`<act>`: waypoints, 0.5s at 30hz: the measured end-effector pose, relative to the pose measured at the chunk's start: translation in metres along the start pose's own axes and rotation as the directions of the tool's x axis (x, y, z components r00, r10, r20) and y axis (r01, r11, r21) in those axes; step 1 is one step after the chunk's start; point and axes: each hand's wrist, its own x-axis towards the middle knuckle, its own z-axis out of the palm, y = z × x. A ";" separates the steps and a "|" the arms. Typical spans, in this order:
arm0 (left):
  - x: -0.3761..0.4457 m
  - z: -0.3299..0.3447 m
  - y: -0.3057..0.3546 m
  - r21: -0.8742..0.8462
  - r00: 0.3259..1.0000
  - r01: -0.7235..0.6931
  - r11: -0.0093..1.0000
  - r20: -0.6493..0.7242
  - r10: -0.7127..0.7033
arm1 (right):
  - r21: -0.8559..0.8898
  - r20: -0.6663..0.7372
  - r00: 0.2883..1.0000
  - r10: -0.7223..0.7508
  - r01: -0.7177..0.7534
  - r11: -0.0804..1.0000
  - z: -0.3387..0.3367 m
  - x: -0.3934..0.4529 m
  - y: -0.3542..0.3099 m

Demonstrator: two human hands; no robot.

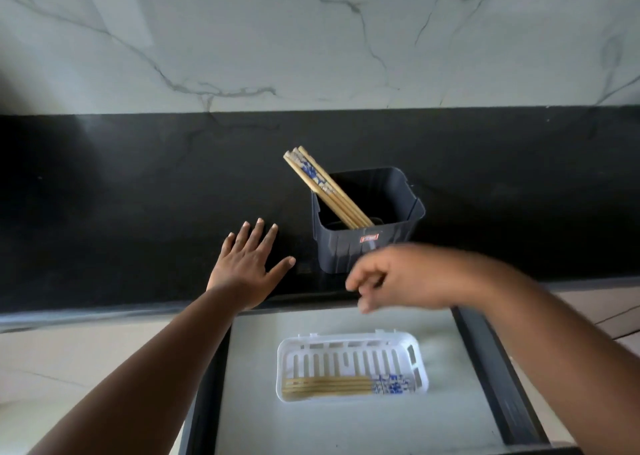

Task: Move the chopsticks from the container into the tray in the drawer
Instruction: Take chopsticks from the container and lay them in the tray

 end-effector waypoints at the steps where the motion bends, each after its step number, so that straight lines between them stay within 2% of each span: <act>1: 0.000 0.000 0.000 0.001 1.000 0.001 1.000 0.000 -0.001 | 0.052 -0.081 0.995 -0.055 0.059 0.997 -0.018 -0.006 -0.010; 3: 0.000 0.000 0.001 0.000 1.000 0.010 1.000 -0.004 -0.010 | 0.131 -0.284 0.949 -0.139 0.182 0.974 -0.048 -0.009 -0.024; 6: 0.000 -0.001 0.002 0.002 1.000 0.014 1.000 -0.010 -0.014 | 0.157 -0.518 0.844 -0.137 0.251 0.955 -0.072 0.015 -0.029; 11: 0.000 -0.001 0.002 0.001 1.000 0.019 1.000 -0.019 -0.019 | 0.148 -0.497 0.867 -0.031 0.120 0.982 -0.072 0.076 -0.014; 15: 0.000 0.000 0.002 0.000 1.000 0.013 1.000 -0.026 -0.013 | 0.170 -0.515 0.856 -0.037 0.144 0.975 -0.073 0.104 -0.015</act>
